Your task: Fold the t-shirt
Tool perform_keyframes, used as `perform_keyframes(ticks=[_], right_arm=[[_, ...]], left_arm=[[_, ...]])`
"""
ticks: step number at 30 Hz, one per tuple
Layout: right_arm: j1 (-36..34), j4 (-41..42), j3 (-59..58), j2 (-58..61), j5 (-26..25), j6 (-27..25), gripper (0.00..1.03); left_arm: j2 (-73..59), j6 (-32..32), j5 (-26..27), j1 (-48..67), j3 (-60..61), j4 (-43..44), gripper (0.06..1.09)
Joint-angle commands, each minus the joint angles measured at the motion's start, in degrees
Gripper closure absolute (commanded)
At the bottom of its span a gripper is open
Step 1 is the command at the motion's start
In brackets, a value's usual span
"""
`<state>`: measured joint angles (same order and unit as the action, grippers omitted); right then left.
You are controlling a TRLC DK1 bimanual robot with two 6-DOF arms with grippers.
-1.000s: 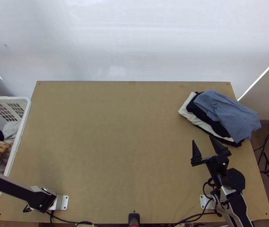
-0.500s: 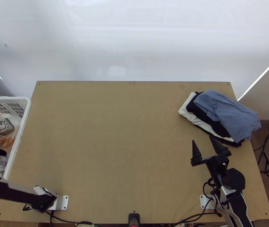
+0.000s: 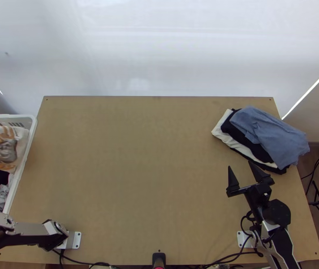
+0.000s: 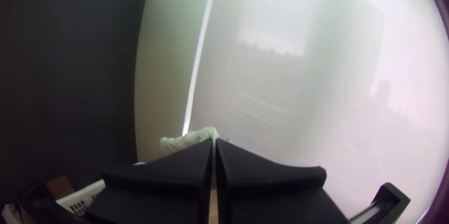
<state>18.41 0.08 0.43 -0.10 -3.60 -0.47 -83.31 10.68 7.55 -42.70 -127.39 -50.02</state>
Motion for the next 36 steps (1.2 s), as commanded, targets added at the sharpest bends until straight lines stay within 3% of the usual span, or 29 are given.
perform_keyframes(ticks=[1,7,14,25,36], right_arm=[[-0.05,0.01,0.01,0.01,-0.01,-0.15,0.05],[-0.05,0.01,0.01,0.01,-0.01,-0.15,0.05],[-0.13,0.01,0.01,0.01,-0.01,-0.15,0.05],[-1.19,0.01,0.01,0.01,-0.01,-0.67,0.05],[-11.56,0.01,0.01,0.01,-0.01,-1.64,0.05]], left_arm=[[1.31,-1.10,-5.62,16.42,5.05,-7.29,1.05],[1.57,-2.94,-21.79,41.20,16.21,-8.78,1.05],[-3.00,-1.45,-32.34,67.66,25.97,-5.35,1.05],[-18.21,4.79,-33.04,89.72,24.91,-2.71,1.05],[-31.21,8.48,-30.67,100.18,13.93,-1.84,1.05]])
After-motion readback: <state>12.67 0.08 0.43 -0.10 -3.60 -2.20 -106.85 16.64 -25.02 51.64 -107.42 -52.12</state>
